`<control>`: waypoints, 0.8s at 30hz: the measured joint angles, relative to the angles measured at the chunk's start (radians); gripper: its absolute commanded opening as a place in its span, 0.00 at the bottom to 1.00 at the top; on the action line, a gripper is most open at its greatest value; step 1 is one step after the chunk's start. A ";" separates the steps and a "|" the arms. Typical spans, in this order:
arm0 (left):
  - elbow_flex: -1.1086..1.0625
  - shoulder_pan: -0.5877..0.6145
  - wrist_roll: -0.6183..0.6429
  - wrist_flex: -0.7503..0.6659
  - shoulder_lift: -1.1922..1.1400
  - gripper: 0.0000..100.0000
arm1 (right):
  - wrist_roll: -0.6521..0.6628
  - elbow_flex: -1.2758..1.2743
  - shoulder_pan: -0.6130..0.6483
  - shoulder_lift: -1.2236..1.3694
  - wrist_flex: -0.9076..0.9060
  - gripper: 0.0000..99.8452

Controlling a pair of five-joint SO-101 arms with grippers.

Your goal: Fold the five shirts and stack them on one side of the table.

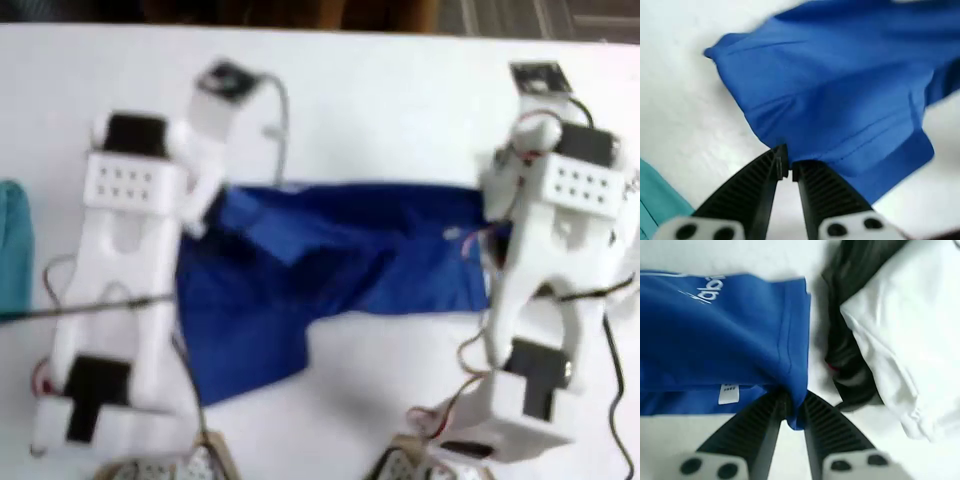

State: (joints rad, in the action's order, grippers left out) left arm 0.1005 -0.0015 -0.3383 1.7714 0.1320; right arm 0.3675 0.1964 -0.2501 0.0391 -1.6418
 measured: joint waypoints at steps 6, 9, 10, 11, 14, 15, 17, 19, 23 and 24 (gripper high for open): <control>-0.305 -0.006 -0.109 0.002 0.227 0.03 | 0.060 -0.044 -0.018 -0.002 -0.068 0.02; -0.436 -0.006 -0.175 0.002 0.292 0.03 | 0.061 -0.078 -0.018 -0.002 -0.068 0.02; -0.474 -0.008 -0.195 0.002 0.311 0.03 | 0.061 -0.092 -0.018 -0.002 -0.068 0.02; -0.511 -0.008 -0.213 0.002 0.328 0.03 | 0.061 -0.104 -0.018 -0.002 -0.068 0.02; -0.594 -0.008 -0.262 0.002 0.353 0.03 | 0.061 -0.152 -0.018 -0.002 -0.048 0.02; -0.617 -0.009 -0.269 0.002 0.356 0.03 | 0.061 -0.172 -0.018 -0.002 -0.032 0.02; -0.649 -0.025 -0.276 0.002 0.356 0.03 | 0.061 -0.204 -0.018 -0.002 0.000 0.02; -0.666 -0.034 -0.281 0.002 0.356 0.03 | 0.061 -0.218 -0.018 -0.002 0.028 0.02; -0.669 -0.034 -0.282 0.002 0.356 0.03 | 0.061 -0.226 -0.018 -0.002 0.061 0.02; -0.669 -0.034 -0.287 0.002 0.356 0.03 | 0.061 -0.226 -0.018 -0.002 0.063 0.02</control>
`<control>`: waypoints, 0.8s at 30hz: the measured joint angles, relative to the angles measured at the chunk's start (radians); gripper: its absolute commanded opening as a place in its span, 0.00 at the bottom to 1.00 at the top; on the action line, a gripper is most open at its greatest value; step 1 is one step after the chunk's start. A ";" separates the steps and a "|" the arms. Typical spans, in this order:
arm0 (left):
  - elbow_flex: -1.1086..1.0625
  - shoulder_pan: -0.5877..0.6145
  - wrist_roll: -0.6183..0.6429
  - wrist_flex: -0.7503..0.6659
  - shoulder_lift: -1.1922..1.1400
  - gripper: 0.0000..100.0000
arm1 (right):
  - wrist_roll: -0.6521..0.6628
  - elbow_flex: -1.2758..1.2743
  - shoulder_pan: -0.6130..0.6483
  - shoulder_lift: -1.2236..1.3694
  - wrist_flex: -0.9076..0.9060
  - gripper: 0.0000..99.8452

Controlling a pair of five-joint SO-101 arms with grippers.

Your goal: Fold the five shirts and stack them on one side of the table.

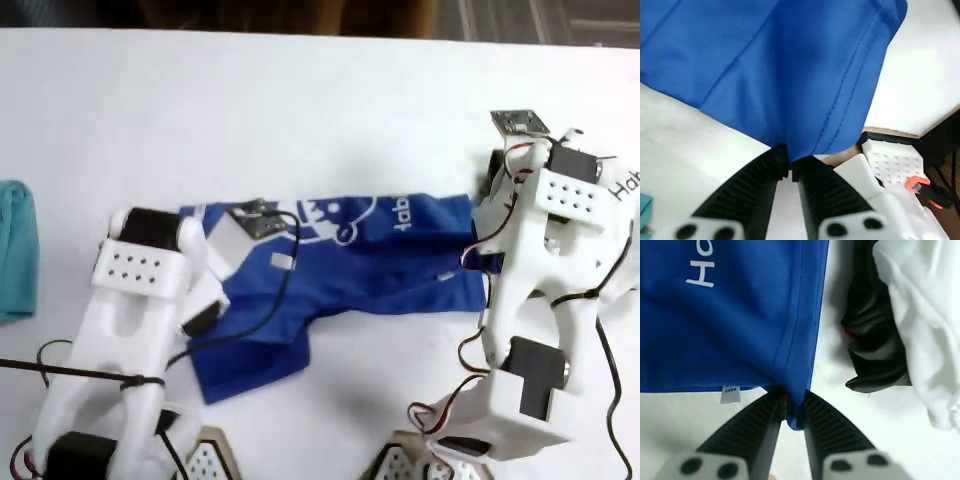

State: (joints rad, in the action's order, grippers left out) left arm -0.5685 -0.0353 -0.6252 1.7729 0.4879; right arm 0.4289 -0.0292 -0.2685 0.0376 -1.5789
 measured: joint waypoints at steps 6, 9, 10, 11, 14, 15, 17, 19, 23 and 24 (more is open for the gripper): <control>0.000 -0.074 -0.094 0.000 0.000 0.03 | 0.000 -0.002 0.000 0.000 0.002 0.02; -0.009 -0.094 -0.112 0.000 0.000 0.06 | 0.000 -0.035 0.000 0.000 0.002 0.02; -0.009 -0.100 -0.121 0.000 0.000 0.08 | 0.000 -0.060 0.000 0.000 0.003 0.02; -0.009 -0.104 -0.135 0.000 0.000 0.09 | 0.000 -0.087 0.000 0.000 0.014 0.02; -0.009 -0.104 -0.209 0.000 0.000 0.10 | 0.000 -0.178 0.002 0.000 0.068 0.02; -0.009 -0.104 -0.227 0.000 0.000 0.10 | 0.000 -0.201 0.002 0.000 0.086 0.02; -0.009 -0.092 -0.259 0.000 0.000 0.10 | 0.000 -0.232 0.009 0.000 0.109 0.02; -0.009 -0.063 -0.296 0.000 0.000 0.10 | 0.000 -0.244 0.017 0.000 0.126 0.02; 0.025 0.000 -0.310 -0.003 0.000 0.10 | 0.000 -0.245 0.017 0.000 0.130 0.02; 0.055 0.017 -0.281 -0.012 0.000 0.10 | 0.000 -0.245 0.017 0.000 0.130 0.02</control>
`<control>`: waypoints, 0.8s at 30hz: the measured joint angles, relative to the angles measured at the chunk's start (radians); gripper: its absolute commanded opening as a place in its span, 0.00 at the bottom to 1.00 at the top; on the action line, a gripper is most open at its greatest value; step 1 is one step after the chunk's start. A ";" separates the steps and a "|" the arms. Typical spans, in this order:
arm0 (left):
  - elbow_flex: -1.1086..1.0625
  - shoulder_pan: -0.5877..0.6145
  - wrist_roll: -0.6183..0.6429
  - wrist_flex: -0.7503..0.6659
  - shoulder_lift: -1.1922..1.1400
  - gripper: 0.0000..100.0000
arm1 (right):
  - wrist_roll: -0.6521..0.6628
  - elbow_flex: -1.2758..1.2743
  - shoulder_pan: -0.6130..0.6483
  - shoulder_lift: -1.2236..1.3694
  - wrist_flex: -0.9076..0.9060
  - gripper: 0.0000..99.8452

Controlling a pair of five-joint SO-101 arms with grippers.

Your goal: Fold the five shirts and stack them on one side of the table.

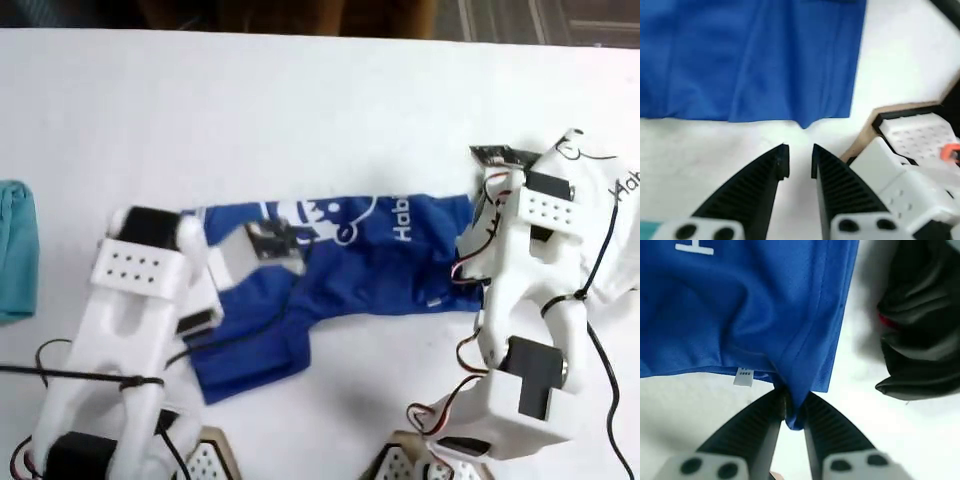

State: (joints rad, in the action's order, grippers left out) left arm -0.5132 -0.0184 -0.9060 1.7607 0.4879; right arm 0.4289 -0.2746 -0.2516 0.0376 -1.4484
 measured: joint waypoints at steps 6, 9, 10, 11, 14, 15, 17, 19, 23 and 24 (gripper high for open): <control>0.189 0.060 0.356 -0.152 -0.048 0.10 | 0.000 -0.011 0.002 0.000 0.021 0.02; 0.270 0.055 0.543 -0.203 -0.173 0.10 | 0.000 -0.046 0.002 0.000 0.025 0.02; 0.301 0.055 0.594 -0.215 -0.230 0.10 | 0.000 -0.061 0.002 0.000 0.025 0.02; 0.333 0.057 0.640 -0.222 -0.288 0.10 | 0.000 -0.074 0.002 0.000 0.025 0.02; 0.448 0.063 0.727 -0.224 -0.482 0.10 | 0.000 -0.107 0.002 0.000 0.026 0.04; 0.489 0.063 0.749 -0.216 -0.549 0.10 | 0.000 -0.109 0.002 0.000 0.025 0.07; 0.582 0.061 0.798 -0.193 -0.680 0.10 | 0.000 -0.109 0.002 0.000 0.026 0.16; 0.678 0.060 0.836 -0.160 -0.799 0.10 | 0.000 -0.109 0.002 0.000 0.026 0.24; 0.861 0.061 0.885 -0.110 -1.002 0.10 | 0.031 -0.112 0.002 0.000 0.021 0.32; 0.899 0.061 0.896 -0.095 -1.048 0.10 | 0.034 -0.112 0.002 0.000 0.012 0.32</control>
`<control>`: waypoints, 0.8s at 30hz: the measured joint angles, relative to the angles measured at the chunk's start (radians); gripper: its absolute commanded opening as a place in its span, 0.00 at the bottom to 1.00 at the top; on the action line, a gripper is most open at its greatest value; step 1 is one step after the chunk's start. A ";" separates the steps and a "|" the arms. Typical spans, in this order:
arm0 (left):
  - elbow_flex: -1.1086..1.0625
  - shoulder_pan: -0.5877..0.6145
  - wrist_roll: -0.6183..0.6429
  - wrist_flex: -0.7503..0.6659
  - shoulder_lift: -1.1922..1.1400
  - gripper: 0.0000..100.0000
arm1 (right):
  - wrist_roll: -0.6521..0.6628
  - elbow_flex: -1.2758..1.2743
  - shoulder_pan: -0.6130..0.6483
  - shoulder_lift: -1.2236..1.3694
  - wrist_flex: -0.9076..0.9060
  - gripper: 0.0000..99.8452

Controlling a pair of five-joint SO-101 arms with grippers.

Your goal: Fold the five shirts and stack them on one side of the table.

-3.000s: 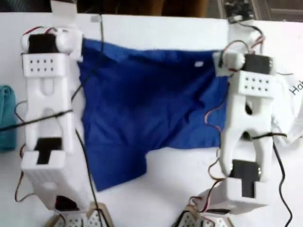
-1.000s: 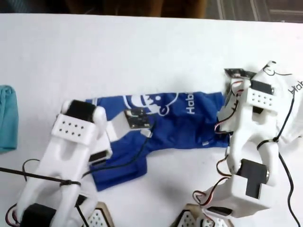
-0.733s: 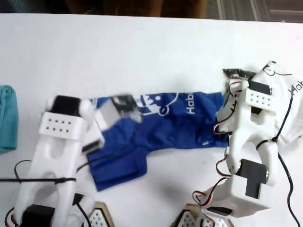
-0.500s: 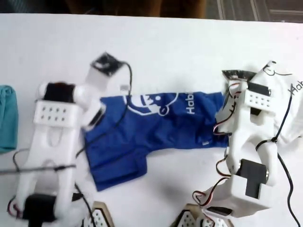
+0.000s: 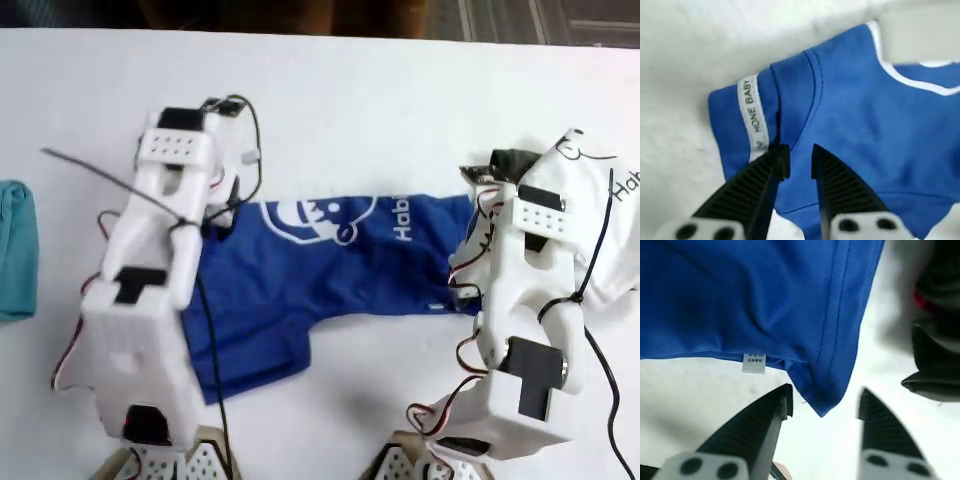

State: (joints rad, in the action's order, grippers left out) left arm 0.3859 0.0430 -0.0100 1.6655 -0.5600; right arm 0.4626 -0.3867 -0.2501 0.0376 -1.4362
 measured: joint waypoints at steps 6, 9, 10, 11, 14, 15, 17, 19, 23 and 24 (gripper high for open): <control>0.152 0.003 0.014 0.075 -0.195 0.10 | 0.012 0.031 -0.006 0.000 -0.101 0.32; 0.169 0.020 0.014 0.077 -0.238 0.10 | 0.012 0.095 -0.040 0.000 -0.127 0.32; 0.170 0.028 0.014 0.077 -0.244 0.10 | 0.012 0.124 -0.052 0.000 -0.129 0.32; 0.170 0.032 0.014 0.077 -0.247 0.10 | 0.012 0.158 -0.060 0.000 -0.130 0.32; 0.170 0.041 0.014 0.077 -0.250 0.10 | 0.011 0.276 -0.054 0.000 -0.132 0.23; 0.172 0.041 0.014 0.077 -0.250 0.10 | 0.011 0.315 -0.038 0.000 -0.132 0.16; 0.173 0.043 0.014 0.077 -0.252 0.10 | 0.011 0.370 0.006 0.000 -0.091 0.00; 0.175 0.043 0.014 0.077 -0.255 0.10 | 0.011 0.391 0.060 0.000 -0.020 0.07; 0.175 0.043 0.014 0.077 -0.255 0.10 | 0.011 0.393 0.166 0.058 0.157 0.02; 0.175 0.044 0.014 0.077 -0.255 0.10 | 0.011 0.393 0.187 0.087 0.198 0.02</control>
State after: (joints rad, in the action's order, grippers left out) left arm 0.5608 0.0875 0.0038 1.7423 -0.8147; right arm 0.4733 0.0061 -0.0629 0.1250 -1.2382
